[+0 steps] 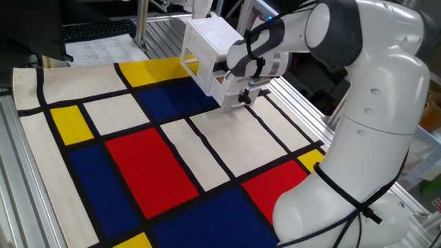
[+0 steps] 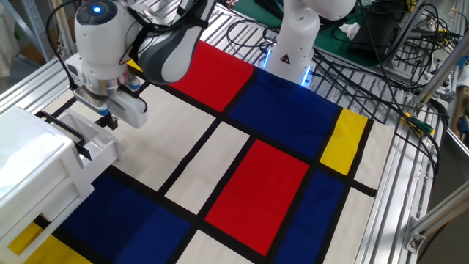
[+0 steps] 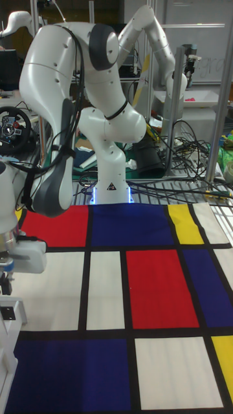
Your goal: Use the gripper to push and close the drawer
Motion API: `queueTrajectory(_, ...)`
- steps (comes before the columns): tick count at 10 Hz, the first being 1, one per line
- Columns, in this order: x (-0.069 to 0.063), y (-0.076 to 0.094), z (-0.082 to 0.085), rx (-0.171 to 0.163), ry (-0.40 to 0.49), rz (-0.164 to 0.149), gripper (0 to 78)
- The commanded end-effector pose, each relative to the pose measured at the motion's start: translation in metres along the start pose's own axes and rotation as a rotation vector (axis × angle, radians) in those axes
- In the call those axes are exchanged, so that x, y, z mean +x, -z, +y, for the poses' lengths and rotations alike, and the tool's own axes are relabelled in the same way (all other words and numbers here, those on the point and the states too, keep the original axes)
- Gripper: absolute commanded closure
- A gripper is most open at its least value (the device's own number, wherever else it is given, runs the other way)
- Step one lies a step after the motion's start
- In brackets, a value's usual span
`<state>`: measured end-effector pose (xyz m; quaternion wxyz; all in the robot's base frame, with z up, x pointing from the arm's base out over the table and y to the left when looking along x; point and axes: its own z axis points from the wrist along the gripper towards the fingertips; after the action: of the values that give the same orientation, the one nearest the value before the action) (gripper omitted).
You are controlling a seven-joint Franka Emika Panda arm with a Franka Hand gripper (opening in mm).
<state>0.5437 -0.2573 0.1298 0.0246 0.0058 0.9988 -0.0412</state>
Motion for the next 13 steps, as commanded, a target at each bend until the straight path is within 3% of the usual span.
queueTrajectory(1,-0.007,-0.003,-0.001,0.000,-0.010,-0.041,77.6)
queueTrajectory(5,-0.022,0.001,-0.002,-0.003,-0.043,-0.126,77.6)
queueTrajectory(13,-0.040,-0.004,-0.008,0.004,-0.044,-0.170,77.6)
